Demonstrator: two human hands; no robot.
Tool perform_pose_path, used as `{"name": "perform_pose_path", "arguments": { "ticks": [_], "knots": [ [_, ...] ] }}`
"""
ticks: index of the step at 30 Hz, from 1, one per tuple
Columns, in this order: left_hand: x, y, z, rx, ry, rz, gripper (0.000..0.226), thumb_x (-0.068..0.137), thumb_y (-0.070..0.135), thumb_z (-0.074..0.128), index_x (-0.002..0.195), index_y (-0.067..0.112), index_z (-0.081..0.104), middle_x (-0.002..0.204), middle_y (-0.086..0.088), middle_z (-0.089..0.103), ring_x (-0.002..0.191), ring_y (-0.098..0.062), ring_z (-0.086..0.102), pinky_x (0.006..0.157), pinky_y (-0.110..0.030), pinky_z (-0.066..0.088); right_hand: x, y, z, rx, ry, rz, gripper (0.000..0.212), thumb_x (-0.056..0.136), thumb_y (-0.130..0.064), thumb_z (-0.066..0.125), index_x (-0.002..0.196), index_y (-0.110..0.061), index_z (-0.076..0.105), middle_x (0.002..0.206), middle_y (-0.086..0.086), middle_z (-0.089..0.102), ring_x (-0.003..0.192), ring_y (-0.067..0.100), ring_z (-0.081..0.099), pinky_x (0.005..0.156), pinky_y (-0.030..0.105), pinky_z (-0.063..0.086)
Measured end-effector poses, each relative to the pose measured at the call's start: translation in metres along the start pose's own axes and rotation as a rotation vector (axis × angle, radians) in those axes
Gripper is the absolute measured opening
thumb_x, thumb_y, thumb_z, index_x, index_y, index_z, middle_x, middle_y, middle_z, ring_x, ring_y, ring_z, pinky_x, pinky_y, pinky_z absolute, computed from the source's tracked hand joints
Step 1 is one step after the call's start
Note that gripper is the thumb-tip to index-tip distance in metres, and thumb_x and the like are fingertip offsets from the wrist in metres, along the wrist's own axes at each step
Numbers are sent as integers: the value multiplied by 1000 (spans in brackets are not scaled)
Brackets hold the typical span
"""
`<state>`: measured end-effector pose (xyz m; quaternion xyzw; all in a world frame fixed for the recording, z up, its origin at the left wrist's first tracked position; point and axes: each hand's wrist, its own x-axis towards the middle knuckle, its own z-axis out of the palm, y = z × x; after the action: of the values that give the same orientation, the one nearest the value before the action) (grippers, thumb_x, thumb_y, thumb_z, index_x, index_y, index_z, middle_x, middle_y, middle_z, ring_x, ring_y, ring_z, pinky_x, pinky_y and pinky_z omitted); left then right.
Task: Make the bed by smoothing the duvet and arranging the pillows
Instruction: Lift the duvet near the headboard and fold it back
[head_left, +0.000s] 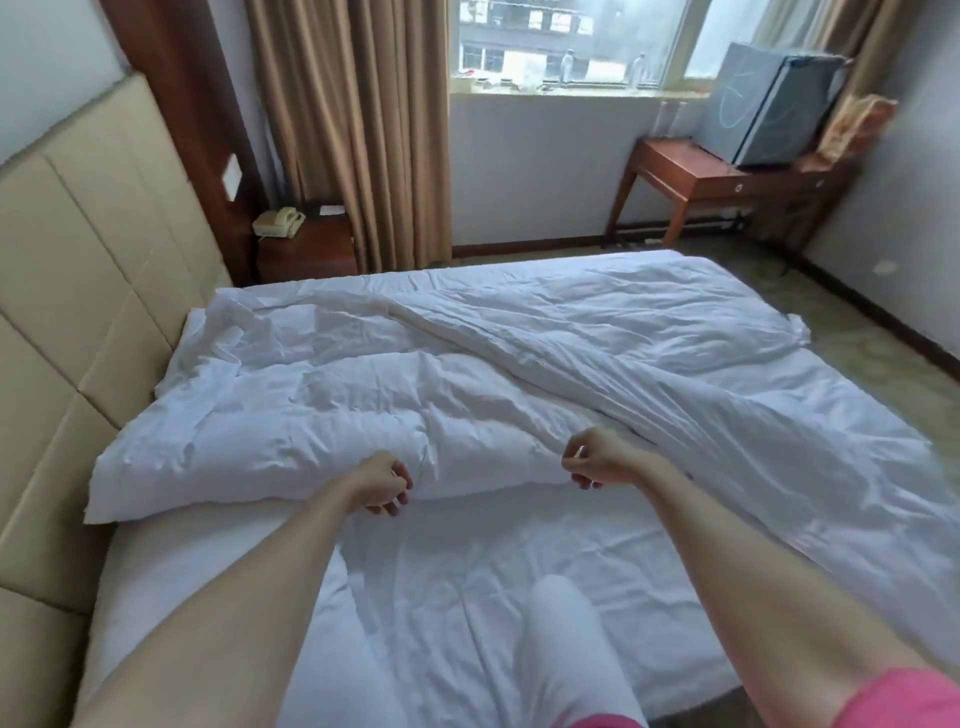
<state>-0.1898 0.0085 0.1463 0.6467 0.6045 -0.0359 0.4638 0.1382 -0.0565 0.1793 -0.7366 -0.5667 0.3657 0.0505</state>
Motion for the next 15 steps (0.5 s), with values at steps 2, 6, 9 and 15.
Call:
{"name": "perform_pose_path", "arguments": {
  "ticks": [2, 6, 9, 15],
  "knots": [
    [-1, 27, 35, 32, -70, 48, 22, 93, 5, 37, 90, 17, 56, 80, 1, 66, 62, -14, 65, 57, -21, 43, -34, 39, -8, 33, 34, 70, 14, 96, -15, 56, 94, -7, 67, 73, 6, 71, 60, 14, 64, 64, 29, 56],
    [-10, 79, 94, 118, -133, 118, 24, 94, 5, 37, 94, 15, 59, 81, 1, 67, 63, -13, 66, 58, -21, 46, -94, 117, -21, 92, 130, 158, 15, 96, -16, 58, 87, -10, 68, 71, 5, 71, 62, 15, 67, 58, 24, 54],
    [-14, 112, 138, 170, -138, 144, 26, 93, 4, 38, 95, 13, 62, 81, 0, 71, 63, -14, 69, 57, -22, 48, -130, 172, -33, 155, 128, 207, 15, 99, -18, 57, 96, -8, 67, 83, 9, 73, 66, 14, 68, 59, 24, 53],
    [-11, 212, 253, 211, -156, 203, 26, 92, 4, 38, 95, 11, 62, 81, -2, 71, 61, -14, 68, 54, -22, 48, -188, 308, -63, 220, 155, 263, 19, 101, -21, 56, 106, -5, 65, 94, 12, 73, 73, 15, 69, 64, 25, 56]
  ]
}}
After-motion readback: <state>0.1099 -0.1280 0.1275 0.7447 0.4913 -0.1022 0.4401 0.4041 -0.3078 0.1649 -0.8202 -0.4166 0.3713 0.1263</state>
